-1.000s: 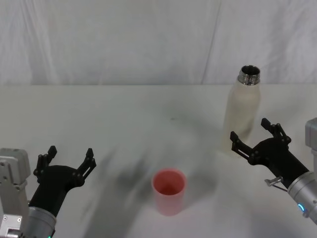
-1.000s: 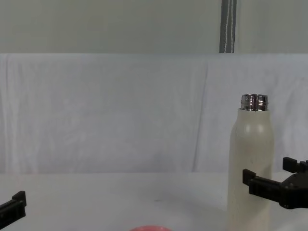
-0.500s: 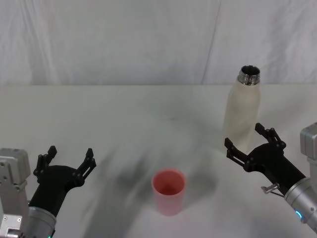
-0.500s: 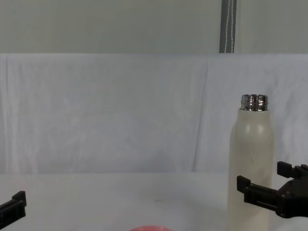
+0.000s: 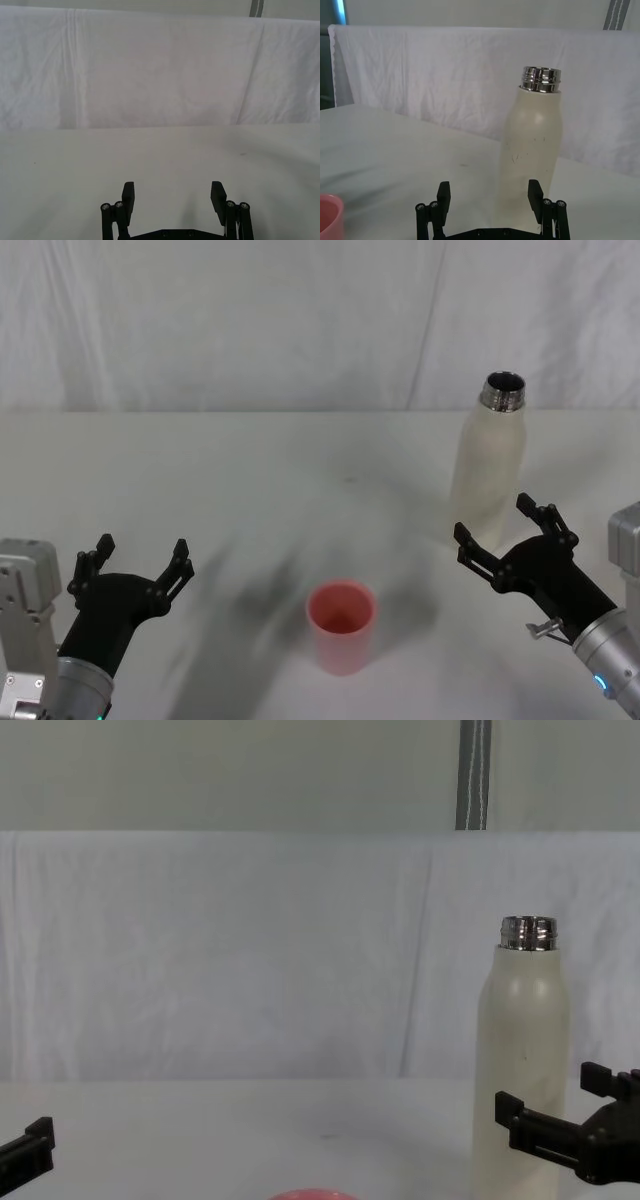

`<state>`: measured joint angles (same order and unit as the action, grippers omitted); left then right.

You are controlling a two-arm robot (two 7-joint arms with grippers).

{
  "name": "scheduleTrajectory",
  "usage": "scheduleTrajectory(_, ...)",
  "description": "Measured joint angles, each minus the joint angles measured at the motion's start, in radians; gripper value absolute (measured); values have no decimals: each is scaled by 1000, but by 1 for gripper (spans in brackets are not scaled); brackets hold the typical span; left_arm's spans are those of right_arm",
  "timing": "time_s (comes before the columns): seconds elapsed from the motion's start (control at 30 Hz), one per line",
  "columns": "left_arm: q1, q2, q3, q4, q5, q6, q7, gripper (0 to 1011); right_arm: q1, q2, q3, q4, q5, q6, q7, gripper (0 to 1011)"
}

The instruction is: Grasp the thermos with one hand and pour water into the cup lid.

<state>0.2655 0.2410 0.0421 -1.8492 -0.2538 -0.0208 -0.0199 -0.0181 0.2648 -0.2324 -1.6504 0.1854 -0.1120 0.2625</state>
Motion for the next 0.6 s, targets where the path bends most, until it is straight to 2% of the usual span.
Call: scheduleTrajectory(0.6,0,0,0,0,0,0,0,1001,-15,-13,15,-3,-29,34,-28,1000)
